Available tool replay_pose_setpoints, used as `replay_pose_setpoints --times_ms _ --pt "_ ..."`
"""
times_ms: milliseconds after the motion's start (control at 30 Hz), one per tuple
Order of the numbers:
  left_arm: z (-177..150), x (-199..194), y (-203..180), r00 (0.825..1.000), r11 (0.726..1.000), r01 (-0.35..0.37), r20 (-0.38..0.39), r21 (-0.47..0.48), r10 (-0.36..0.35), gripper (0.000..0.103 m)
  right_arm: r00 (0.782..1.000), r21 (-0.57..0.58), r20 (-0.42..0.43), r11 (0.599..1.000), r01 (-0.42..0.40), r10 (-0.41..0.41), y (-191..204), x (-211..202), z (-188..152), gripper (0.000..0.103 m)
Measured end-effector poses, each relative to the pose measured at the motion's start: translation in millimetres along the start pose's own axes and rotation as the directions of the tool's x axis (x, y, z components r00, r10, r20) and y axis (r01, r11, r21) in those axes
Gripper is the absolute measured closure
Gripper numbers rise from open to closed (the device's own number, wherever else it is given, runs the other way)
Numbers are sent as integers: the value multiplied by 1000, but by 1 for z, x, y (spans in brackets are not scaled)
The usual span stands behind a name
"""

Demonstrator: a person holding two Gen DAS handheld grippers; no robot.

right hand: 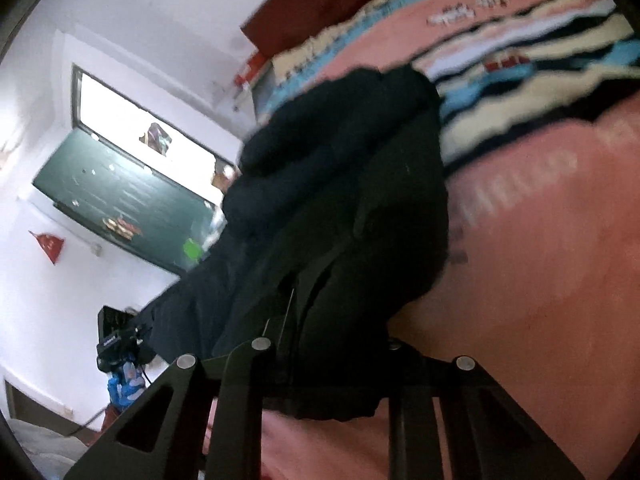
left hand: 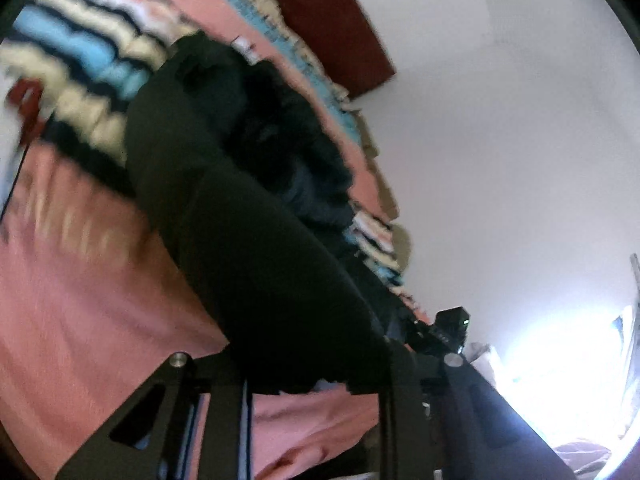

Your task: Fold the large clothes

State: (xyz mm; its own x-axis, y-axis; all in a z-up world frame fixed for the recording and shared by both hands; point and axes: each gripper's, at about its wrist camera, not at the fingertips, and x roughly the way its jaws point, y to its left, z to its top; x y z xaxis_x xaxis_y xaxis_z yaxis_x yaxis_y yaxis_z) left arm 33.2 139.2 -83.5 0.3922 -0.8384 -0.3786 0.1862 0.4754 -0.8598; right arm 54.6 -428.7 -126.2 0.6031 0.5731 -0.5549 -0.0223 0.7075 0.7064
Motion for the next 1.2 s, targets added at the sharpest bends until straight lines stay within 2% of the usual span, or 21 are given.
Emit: replay_pose_setpoints --times_ms 167,333,467,600,767,1000,1100,1200 --pt "51 -11 -21 995 996 86 52 18 -87 86 990 10 120 997 -76 74 5 -13 50 84" --pt "109 -8 -31 982 987 159 101 -3 -158 85 963 94 219 979 -181 157 -1 -1 108 84" --pt "158 12 -30 975 983 180 141 -38 -173 85 944 194 268 949 -250 194 -14 23 145 84" --pt "209 40 -22 972 983 165 180 -85 -148 85 941 274 288 927 -258 177 -28 50 178 84" --pt "284 89 4 976 985 79 212 -155 -45 85 945 368 307 903 -224 109 -42 95 218 84" --pt "357 164 60 975 975 -81 189 -209 121 82 962 399 269 915 -59 -55 -57 171 263 84" --pt "373 201 95 969 965 -167 146 -203 199 81 967 405 228 914 9 -111 -68 198 273 84" --pt "368 225 121 962 956 -229 109 -185 252 81 976 411 174 910 49 -131 -83 227 275 85"
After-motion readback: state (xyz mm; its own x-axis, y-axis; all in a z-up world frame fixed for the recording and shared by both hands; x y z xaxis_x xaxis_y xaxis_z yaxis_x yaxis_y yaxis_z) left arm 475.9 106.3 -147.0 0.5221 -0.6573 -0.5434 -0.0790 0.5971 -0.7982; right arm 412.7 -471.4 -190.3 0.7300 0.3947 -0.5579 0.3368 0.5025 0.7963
